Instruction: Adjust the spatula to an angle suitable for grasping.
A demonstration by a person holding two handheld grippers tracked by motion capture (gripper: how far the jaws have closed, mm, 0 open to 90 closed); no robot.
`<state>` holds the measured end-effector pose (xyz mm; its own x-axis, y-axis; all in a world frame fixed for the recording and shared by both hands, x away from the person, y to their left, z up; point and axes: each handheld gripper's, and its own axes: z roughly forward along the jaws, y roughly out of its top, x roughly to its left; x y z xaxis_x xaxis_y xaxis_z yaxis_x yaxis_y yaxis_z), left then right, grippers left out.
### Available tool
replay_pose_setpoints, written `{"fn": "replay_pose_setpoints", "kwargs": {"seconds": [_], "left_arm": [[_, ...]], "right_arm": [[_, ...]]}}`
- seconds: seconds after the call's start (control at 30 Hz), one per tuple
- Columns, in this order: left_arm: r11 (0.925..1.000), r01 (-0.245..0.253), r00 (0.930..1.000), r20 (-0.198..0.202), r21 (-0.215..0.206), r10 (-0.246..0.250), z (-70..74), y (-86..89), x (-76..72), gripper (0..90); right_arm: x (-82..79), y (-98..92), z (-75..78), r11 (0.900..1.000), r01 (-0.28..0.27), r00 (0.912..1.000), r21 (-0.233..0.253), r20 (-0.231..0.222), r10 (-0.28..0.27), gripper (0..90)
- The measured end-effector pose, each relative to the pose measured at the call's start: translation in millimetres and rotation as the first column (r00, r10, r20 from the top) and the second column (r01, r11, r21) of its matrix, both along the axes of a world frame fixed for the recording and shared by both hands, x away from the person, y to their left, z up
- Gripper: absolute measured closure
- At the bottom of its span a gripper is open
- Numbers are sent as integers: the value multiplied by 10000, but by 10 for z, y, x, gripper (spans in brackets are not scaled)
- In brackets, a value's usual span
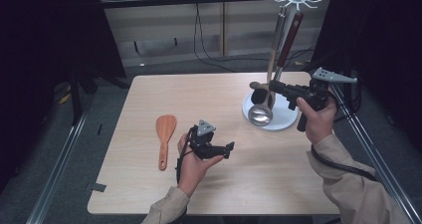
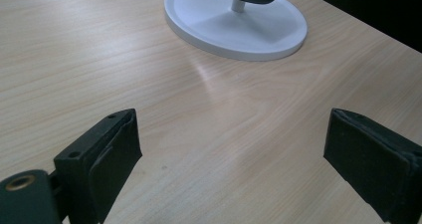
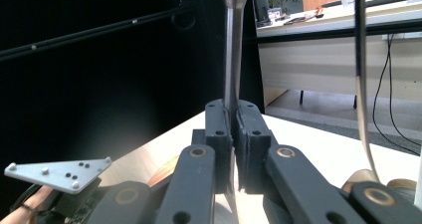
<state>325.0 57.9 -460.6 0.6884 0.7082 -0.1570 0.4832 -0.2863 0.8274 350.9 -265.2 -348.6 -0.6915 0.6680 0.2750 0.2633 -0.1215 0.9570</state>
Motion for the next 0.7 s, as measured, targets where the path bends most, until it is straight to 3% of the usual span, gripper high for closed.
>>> {"fn": "replay_pose_setpoints", "kwargs": {"seconds": [0.47,0.7], "left_arm": [[10000,-3,9999,-103,56,4,-34,-2,19,74],[10000,-19,9999,-136,72,20,-39,16,30,74]], "right_arm": [[176,-92,97,9999,96,9999,49,100,-96,864],[269,-107,82,9999,83,9999,-63,-79,-83,864]]}}
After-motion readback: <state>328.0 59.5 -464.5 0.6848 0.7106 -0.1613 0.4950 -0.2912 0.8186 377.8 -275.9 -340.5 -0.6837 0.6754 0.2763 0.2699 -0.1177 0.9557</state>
